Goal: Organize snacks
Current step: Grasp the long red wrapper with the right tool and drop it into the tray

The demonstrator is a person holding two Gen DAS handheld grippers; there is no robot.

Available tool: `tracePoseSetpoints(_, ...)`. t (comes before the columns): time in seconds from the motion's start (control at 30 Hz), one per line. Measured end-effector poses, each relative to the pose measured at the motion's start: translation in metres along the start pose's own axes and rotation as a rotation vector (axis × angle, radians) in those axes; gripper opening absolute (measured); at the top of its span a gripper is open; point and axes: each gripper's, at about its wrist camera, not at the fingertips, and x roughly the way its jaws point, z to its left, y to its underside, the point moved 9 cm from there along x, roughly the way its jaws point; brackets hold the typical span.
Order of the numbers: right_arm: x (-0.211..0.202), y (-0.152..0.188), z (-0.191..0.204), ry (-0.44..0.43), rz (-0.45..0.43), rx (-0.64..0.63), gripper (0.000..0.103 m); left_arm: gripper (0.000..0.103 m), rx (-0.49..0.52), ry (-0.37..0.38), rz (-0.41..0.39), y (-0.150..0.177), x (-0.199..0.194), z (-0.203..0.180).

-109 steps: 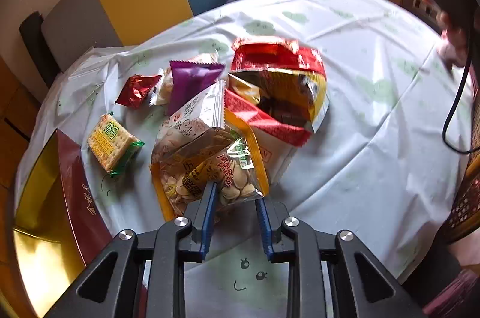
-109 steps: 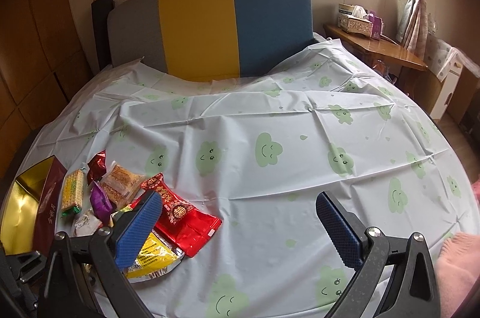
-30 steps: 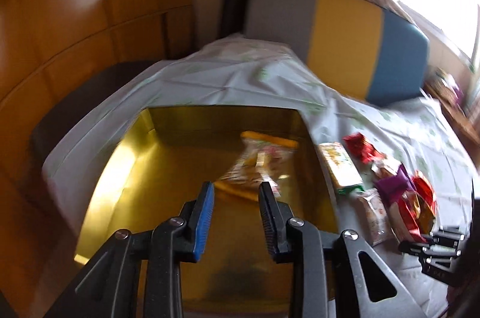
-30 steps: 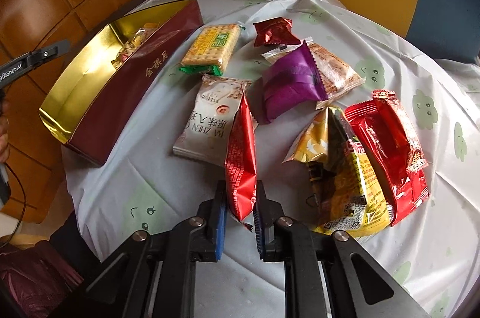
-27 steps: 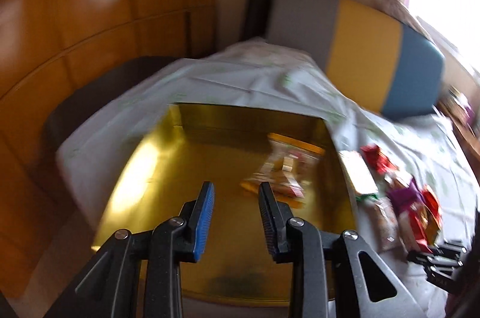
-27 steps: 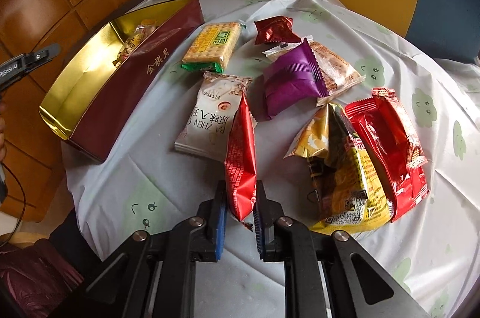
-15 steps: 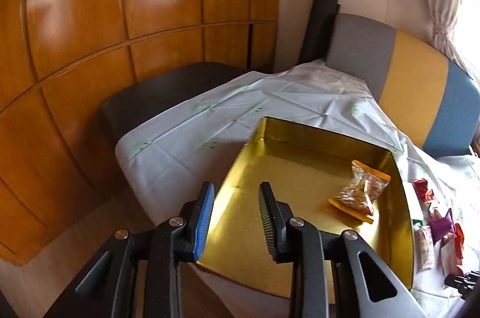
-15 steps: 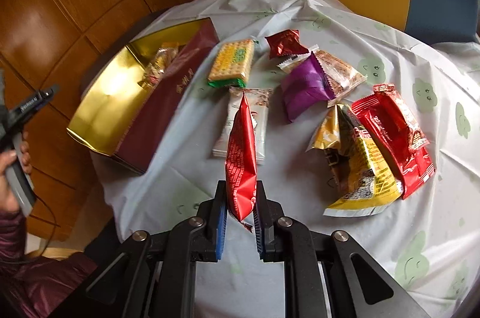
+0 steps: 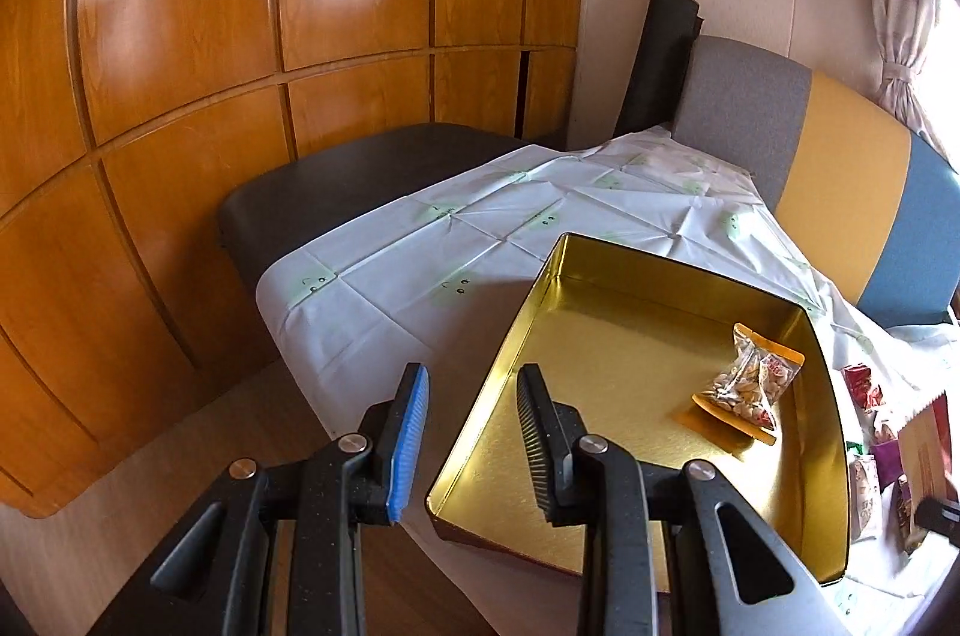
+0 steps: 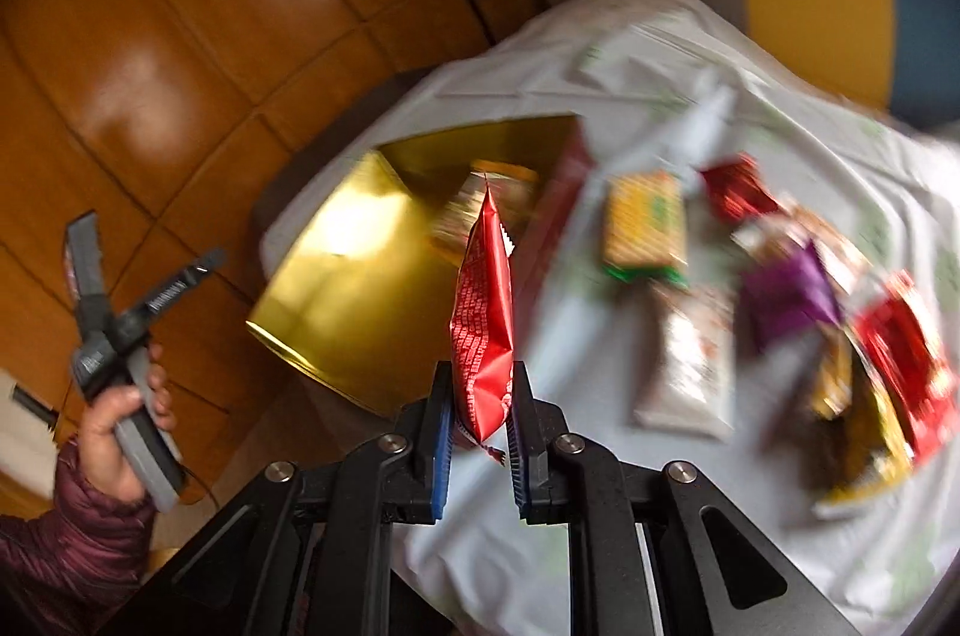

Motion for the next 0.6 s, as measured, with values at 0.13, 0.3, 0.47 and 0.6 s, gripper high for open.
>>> tracePoseSetpoints(0.13,0.027,-0.017,0.033,-0.024,0.027,-0.073,0.016,0.031,0.0,0.0,0.0,0.0,0.0,0.002)
tracePoseSetpoints(0.3,0.068,-0.022,0.064,-0.011,0.101,-0.164,0.016,0.031,0.003,-0.004,-0.007,-0.001,-0.003,0.006)
tracePoseSetpoints(0.47,0.105,-0.015,0.071,0.034,0.178,-0.21,0.016,0.031,0.0,-0.005,-0.005,0.0,-0.003,0.01)
tracePoseSetpoints(0.6,0.128,-0.012,0.065,0.08,0.222,-0.221,0.016,0.031,-0.001,-0.003,0.007,0.002,0.0,0.012)
